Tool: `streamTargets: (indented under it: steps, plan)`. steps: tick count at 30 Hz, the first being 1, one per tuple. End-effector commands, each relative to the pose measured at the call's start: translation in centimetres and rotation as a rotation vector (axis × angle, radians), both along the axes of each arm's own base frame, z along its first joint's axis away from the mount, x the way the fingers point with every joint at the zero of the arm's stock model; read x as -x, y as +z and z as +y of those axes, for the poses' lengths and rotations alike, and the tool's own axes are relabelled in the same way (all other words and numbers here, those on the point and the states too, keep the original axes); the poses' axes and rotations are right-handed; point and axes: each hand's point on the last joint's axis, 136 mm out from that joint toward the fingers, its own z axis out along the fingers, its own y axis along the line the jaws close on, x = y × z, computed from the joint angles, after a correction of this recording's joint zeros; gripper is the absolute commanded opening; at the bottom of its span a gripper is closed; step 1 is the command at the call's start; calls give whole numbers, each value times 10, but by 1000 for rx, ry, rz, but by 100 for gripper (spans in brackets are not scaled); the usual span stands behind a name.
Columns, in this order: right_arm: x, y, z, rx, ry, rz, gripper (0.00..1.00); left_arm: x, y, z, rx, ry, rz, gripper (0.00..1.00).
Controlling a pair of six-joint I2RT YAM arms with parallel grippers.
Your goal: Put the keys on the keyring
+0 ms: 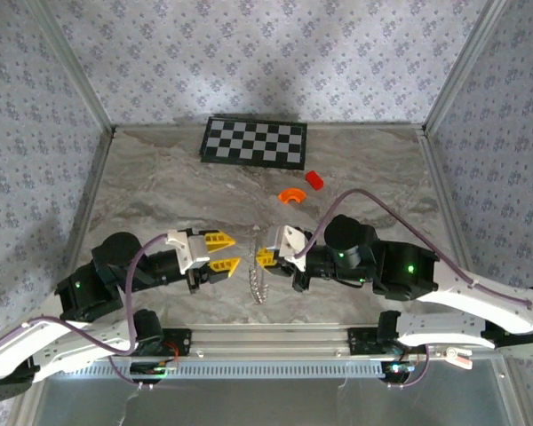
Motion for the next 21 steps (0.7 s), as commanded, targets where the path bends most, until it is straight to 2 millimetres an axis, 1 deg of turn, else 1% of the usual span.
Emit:
streamTargets:
  steps: [1, 3, 11, 17, 21]
  plan:
    - [-5, 9, -10, 54, -35, -57, 0, 2, -1, -2, -41, -12, 2, 39]
    - [-5, 1, -11, 104, -32, -57, 0, 2, -4, -5, -41, -25, 10, 39]
    - [0, -8, -8, 200, 7, -52, 0, 3, -4, -18, -43, -61, 13, 38]
    - [3, -6, -7, 186, 28, -57, 0, 2, -14, -28, -81, -78, 24, 34]
    - [6, -5, -6, 186, 47, -54, 0, 0, -17, -30, -87, -78, 24, 30]
